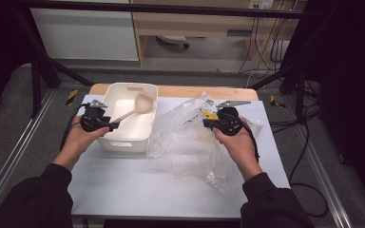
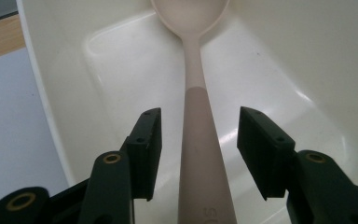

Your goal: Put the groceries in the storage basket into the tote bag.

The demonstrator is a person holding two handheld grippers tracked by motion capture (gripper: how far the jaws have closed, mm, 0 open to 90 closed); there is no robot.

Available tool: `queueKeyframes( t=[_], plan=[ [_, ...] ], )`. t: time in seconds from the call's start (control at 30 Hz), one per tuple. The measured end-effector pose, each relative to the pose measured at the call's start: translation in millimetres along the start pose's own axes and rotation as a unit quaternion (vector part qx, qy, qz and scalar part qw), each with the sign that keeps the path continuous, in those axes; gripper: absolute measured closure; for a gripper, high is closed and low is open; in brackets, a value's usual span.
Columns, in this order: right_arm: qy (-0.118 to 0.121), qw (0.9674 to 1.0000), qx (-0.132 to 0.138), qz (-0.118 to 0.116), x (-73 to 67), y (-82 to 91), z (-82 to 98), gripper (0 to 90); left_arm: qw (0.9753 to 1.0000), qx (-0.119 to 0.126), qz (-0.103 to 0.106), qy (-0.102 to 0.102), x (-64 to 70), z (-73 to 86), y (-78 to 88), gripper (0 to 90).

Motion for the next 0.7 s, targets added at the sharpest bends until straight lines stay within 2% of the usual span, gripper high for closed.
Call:
queueKeyframes(
  t=[0.23,0.4,0.6,0.7],
  plan=[
    [0.002,1.0,-0.002,-0.001,-1.5,-0.7,0.2,90.0,1.0,-0.005,0.0,0.0,-0.6,1.6,-0.4,53.2],
    [0.002,1.0,-0.003,0.0,-1.7,-1.4,0.4,90.0,0.9999,-0.006,-0.01,-0.002,-1.8,1.9,-0.2,59.8],
    [0.003,1.0,-0.004,0.0,-2.3,-1.2,0.5,90.0,0.9999,-0.006,-0.008,-0.009,-1.3,2.1,-0.5,62.6],
    [0.003,1.0,-0.004,0.001,-2.1,-1.2,0.6,90.0,0.9999,-0.006,0.002,-0.008,-0.5,2.2,-1.1,66.8]
  ],
)
Point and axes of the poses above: each handheld gripper's, and its own axes: y roughly backward along the jaws, z roughly out of its underside, x roughly to its right, the point moved 5 cm from there along -y, roughly forward along the jaws, and after that the axes turned 9 degrees about z, right-handed, at the moved point
